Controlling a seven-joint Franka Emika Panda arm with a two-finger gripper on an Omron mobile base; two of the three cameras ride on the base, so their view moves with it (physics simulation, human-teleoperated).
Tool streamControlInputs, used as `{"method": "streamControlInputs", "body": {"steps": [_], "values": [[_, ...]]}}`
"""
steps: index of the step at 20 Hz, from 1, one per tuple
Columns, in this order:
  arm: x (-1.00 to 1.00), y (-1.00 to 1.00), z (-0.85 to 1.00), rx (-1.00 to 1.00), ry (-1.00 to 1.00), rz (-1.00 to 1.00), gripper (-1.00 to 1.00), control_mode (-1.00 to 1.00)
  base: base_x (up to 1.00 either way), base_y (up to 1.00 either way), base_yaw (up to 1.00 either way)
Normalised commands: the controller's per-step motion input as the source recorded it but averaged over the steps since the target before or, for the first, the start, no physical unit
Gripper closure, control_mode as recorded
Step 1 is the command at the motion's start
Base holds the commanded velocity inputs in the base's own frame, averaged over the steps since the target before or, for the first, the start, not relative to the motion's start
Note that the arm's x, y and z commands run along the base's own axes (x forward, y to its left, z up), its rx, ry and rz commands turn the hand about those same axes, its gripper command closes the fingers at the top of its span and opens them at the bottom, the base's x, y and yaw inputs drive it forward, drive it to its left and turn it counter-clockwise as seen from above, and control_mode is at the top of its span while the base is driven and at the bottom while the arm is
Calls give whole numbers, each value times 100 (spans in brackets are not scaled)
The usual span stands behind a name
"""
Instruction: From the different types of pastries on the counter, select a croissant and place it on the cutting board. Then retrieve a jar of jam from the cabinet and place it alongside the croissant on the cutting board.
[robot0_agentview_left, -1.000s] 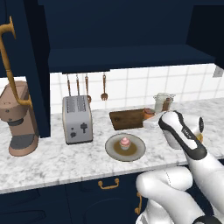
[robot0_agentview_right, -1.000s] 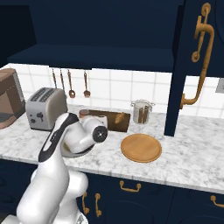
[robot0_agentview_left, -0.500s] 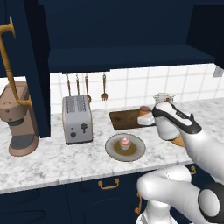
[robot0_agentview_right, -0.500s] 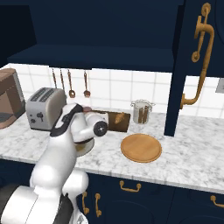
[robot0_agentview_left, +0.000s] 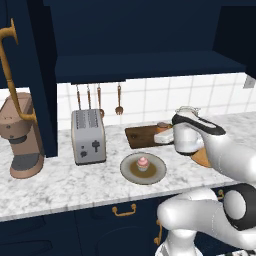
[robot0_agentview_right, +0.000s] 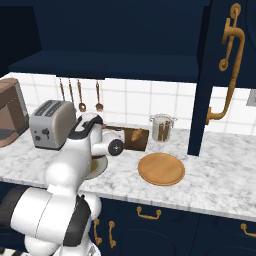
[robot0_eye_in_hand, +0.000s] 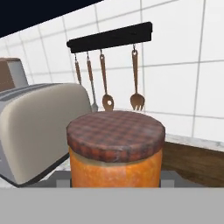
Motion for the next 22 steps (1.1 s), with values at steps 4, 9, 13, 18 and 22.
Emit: {"method": "streamControlInputs", "body": {"steps": [4,9,13,18,22], "values": [[29,0,-20,0,0,0,100,-100,0,0,0],[19,0,-17,0,-1,0,100,-100,0,0,0],[12,0,-17,0,-3,0,100,-100,0,0,0],[14,0,-10,0,-2,0,100,-100,0,0,0],[35,0,-5,0,-2,0,100,-100,0,0,0]]}}
